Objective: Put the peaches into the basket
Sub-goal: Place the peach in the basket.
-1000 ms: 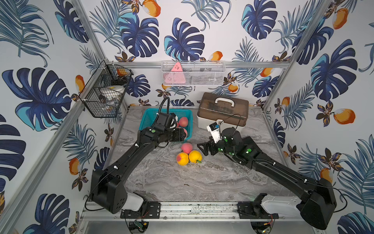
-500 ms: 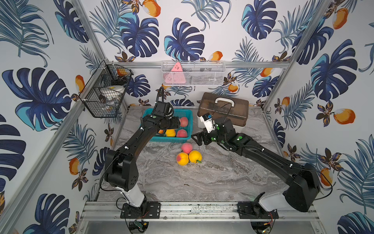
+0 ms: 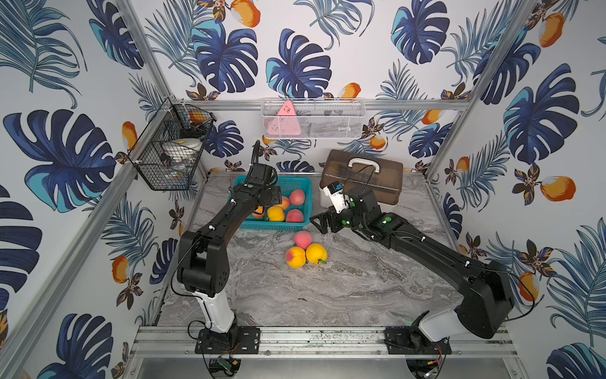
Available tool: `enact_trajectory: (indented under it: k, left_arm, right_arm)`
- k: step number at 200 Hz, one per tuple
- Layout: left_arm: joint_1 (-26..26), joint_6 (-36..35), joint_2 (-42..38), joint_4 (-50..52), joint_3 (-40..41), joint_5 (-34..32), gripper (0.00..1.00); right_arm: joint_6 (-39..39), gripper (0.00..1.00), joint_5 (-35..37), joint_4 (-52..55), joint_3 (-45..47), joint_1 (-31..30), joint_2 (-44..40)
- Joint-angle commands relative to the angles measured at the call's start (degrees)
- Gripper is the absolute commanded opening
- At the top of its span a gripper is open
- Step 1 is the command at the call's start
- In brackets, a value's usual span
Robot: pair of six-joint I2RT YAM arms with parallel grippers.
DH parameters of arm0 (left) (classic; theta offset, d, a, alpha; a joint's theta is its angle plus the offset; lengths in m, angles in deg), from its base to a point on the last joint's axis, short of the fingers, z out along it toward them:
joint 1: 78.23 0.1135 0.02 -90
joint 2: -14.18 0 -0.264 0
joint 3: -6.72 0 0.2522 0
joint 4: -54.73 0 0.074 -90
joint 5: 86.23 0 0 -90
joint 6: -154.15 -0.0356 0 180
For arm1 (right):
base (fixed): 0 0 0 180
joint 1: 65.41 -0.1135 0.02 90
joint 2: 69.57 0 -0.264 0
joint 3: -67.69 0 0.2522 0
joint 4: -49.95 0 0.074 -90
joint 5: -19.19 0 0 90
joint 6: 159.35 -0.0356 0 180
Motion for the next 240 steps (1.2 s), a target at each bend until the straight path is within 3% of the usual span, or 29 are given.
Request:
enact_trajectory:
  k: [1,131,240]
  left_arm:
    - [0.59,-0.88,1.56,-2.18,-1.16,-5.10,0.66]
    - [2.12,-5.07,8.64,-3.61,-5.49,-19.34,0.67]
    - [4.79,-6.42,15.35,-3.65,-10.50,-20.54,0.67]
  right_arm:
    - [-0.43,1.00,-0.96,-0.88,0.74,0.51,-0.90]
    - [-2.81,1.00,-4.12,-3.05,1.85,2.82,1.07]
    - [-2.41,1.00,-3.41,-2.62,2.90,4.18,0.50]
